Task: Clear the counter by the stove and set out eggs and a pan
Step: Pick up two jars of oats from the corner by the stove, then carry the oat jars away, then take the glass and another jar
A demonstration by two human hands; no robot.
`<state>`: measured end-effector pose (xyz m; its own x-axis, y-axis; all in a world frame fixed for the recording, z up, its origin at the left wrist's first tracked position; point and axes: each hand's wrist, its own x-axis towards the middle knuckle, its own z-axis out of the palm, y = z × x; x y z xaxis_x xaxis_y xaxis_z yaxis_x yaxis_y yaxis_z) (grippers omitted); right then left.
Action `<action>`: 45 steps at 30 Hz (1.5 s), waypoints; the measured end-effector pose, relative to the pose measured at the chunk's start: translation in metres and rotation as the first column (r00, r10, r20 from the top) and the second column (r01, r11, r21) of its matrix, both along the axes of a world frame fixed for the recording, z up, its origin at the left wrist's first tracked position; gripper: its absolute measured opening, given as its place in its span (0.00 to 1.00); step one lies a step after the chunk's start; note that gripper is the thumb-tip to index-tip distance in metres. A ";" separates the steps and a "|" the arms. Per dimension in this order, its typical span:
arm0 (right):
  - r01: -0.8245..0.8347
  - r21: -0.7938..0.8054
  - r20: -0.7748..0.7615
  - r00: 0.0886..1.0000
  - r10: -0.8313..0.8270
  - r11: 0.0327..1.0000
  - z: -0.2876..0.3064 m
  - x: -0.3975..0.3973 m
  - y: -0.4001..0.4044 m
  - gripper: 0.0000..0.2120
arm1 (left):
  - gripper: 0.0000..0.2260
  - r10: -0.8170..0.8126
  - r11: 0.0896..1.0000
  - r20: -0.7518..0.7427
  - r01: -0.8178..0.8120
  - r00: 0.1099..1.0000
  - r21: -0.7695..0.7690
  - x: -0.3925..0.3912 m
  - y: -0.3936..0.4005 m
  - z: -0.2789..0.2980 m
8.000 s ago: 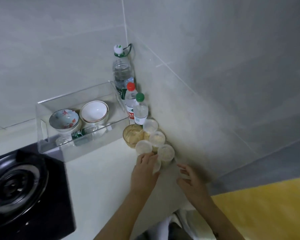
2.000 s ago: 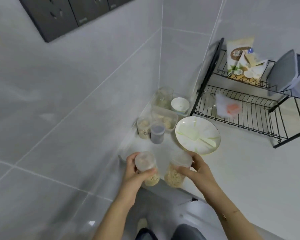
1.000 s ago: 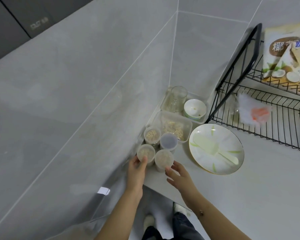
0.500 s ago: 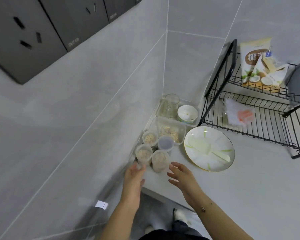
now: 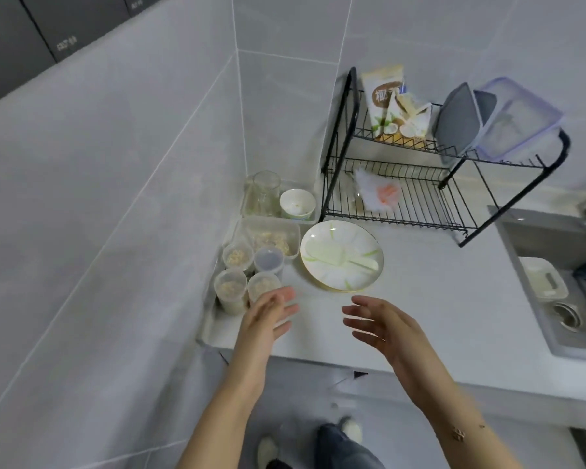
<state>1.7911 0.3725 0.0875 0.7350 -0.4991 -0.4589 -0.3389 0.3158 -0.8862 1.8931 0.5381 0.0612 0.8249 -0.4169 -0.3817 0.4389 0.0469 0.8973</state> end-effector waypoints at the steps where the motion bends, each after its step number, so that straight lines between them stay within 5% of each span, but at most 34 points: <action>1: 0.018 -0.008 0.008 1.000 -0.018 1.000 0.005 -0.009 -0.003 0.13 | 0.10 -0.020 1.000 0.001 0.020 1.000 -0.017 -0.005 -0.004 0.003; 11: 0.241 -0.011 0.060 0.969 -0.240 0.971 0.021 -0.114 -0.040 0.12 | 0.12 -0.277 0.959 0.109 0.282 0.955 -0.035 -0.075 -0.051 0.035; 24: 0.543 0.013 0.153 0.829 -0.538 0.840 0.030 -0.351 -0.124 0.12 | 0.19 -0.639 0.762 0.049 0.641 0.767 -0.095 -0.278 -0.182 0.062; 33: 0.798 0.044 0.144 0.590 -0.794 0.601 0.012 -0.524 -0.153 0.12 | 0.17 -0.858 0.512 0.005 0.856 0.513 -0.066 -0.420 -0.273 0.048; 45: 0.979 0.108 0.090 0.164 -0.982 0.173 -0.011 -0.655 -0.229 0.12 | 0.12 -0.997 0.042 -0.064 0.997 0.038 -0.063 -0.556 -0.455 0.017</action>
<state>1.1366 0.1435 0.0763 -0.3120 -0.8408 -0.4424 0.3616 0.3256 -0.8737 1.3367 0.0830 0.0783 -0.4093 -0.8166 -0.4069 0.1218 -0.4909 0.8627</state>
